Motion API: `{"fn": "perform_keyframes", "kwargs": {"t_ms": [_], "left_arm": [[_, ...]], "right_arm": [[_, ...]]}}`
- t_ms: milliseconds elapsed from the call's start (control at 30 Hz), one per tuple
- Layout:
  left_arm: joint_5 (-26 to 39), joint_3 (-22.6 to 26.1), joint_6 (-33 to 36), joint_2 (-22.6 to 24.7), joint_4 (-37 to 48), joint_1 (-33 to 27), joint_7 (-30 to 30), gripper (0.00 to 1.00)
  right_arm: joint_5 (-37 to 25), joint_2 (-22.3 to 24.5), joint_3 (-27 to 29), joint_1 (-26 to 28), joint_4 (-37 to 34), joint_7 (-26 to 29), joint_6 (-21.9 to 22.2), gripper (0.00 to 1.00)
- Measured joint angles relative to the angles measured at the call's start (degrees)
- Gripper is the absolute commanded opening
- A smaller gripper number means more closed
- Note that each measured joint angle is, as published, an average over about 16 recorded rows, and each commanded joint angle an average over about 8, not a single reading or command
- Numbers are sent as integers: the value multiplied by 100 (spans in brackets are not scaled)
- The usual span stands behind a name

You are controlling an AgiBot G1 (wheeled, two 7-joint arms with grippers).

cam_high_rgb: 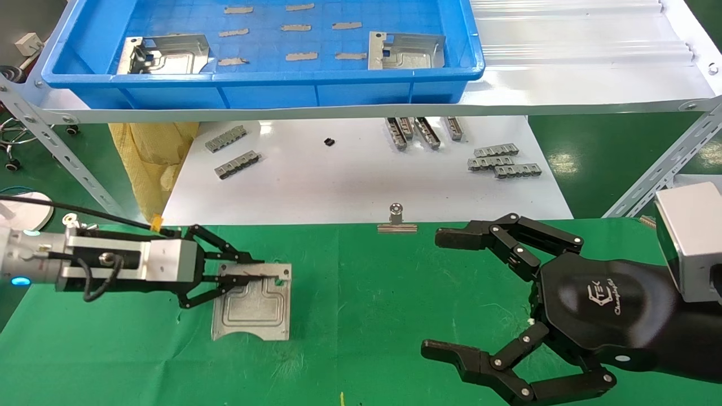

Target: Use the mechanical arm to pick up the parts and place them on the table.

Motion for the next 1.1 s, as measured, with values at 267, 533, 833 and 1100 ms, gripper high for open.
{"fn": "perform_keyframes", "kwargs": {"t_ms": [267,533,833,1100], "left_arm": [[106,69,-94,180,443,-26,241,100],[57,32,-50,262,786,-101,218,100],[-373,-280,315,136,1299,-11,-551,100],[-831,-632,476,5,1722,309,-1307,100]], "right_arm": [[0,0,0,0,0,0,0,100],[0,0,0,0,0,0,0,100],[0,0,0,0,0,0,0,100],[0,0,0,-1,0,0,1,100]]}}
